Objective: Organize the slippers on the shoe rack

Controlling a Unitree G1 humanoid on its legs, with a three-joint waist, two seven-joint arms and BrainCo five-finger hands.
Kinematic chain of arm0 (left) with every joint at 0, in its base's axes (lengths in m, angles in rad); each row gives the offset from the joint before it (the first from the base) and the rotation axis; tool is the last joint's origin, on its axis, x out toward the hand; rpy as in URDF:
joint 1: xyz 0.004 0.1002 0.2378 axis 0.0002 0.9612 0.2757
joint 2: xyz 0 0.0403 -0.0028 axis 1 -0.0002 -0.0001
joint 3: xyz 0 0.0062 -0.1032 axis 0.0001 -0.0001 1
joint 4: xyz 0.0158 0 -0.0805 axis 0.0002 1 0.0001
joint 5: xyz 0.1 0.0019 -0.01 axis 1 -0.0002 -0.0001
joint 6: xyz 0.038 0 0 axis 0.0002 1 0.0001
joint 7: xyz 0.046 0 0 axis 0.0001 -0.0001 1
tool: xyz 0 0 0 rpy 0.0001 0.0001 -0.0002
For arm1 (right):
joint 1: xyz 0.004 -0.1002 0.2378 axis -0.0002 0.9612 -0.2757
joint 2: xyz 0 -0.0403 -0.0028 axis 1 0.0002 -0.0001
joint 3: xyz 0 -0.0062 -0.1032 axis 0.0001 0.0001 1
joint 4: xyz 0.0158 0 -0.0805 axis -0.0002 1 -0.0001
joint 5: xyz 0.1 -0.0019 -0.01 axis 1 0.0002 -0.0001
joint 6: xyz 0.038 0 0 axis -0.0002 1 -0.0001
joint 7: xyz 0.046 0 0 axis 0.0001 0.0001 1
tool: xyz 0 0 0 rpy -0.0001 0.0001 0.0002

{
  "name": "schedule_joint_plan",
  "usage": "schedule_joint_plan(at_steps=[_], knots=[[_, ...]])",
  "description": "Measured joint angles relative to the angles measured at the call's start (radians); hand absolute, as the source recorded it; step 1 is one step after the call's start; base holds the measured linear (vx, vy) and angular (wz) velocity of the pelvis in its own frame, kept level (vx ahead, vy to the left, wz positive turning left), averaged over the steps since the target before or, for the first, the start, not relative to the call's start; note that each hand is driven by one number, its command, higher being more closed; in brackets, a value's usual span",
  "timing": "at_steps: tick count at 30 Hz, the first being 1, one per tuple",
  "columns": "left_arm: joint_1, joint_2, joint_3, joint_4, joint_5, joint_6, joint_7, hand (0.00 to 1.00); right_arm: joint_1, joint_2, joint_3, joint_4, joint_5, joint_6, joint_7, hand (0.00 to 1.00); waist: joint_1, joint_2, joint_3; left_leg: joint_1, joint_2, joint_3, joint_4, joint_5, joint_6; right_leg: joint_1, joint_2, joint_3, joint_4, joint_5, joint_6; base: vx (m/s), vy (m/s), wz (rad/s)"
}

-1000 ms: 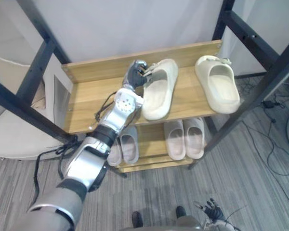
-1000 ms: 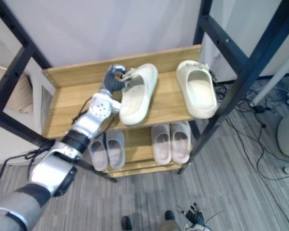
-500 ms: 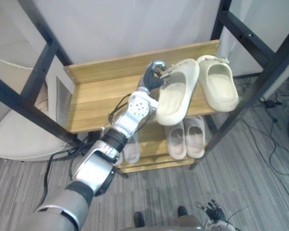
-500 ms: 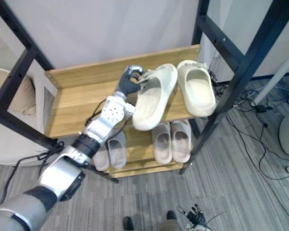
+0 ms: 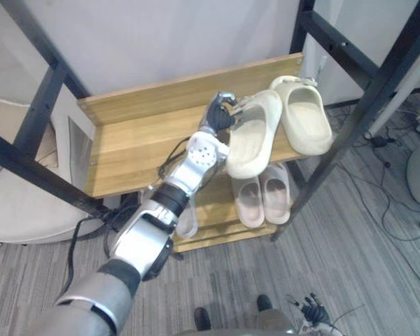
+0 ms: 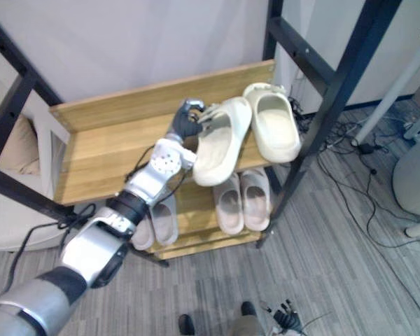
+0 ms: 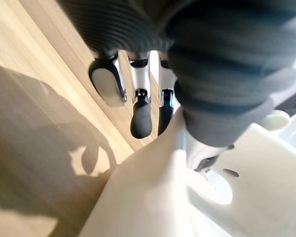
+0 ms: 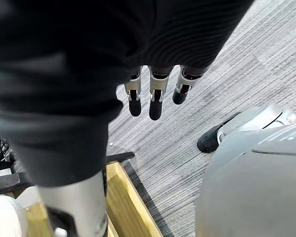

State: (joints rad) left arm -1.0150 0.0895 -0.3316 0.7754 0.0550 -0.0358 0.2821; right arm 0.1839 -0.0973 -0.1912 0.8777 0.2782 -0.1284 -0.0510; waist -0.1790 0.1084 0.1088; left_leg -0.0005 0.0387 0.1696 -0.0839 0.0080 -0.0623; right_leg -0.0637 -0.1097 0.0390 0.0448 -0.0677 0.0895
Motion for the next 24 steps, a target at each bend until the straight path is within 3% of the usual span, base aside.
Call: schedule_joint_plan(at_steps=[19, 20, 24], knots=[[-0.027, -0.003, 0.071, 0.022, -0.017, 0.007, 0.028, 1.00, 0.015, 0.010, -0.003, -0.039, 0.000, -0.001, -0.007, 0.00, -0.006, -0.001, -0.001, -0.019, 0.000, 0.031, 0.000, -0.001, 0.002, -0.043, 0.001, 0.036, 0.014, 0.000, 0.002, 0.00, -0.008, -0.05], [-0.027, -0.003, 0.071, 0.022, -0.017, 0.007, 0.030, 0.00, 0.015, 0.010, -0.003, -0.039, 0.000, -0.002, -0.007, 0.00, -0.006, -0.001, -0.001, -0.019, 0.000, 0.032, 0.000, -0.001, 0.002, -0.043, 0.002, 0.038, 0.014, 0.001, 0.003, 0.00, -0.010, -0.08], [-0.027, -0.003, 0.080, 0.023, -0.017, 0.013, 0.042, 0.00, 0.016, 0.011, -0.004, -0.041, 0.000, -0.002, -0.007, 0.00, -0.006, -0.002, -0.001, -0.019, -0.001, 0.041, 0.000, -0.002, 0.002, -0.053, 0.002, 0.049, 0.017, 0.002, 0.005, -0.01, -0.013, -0.07]])
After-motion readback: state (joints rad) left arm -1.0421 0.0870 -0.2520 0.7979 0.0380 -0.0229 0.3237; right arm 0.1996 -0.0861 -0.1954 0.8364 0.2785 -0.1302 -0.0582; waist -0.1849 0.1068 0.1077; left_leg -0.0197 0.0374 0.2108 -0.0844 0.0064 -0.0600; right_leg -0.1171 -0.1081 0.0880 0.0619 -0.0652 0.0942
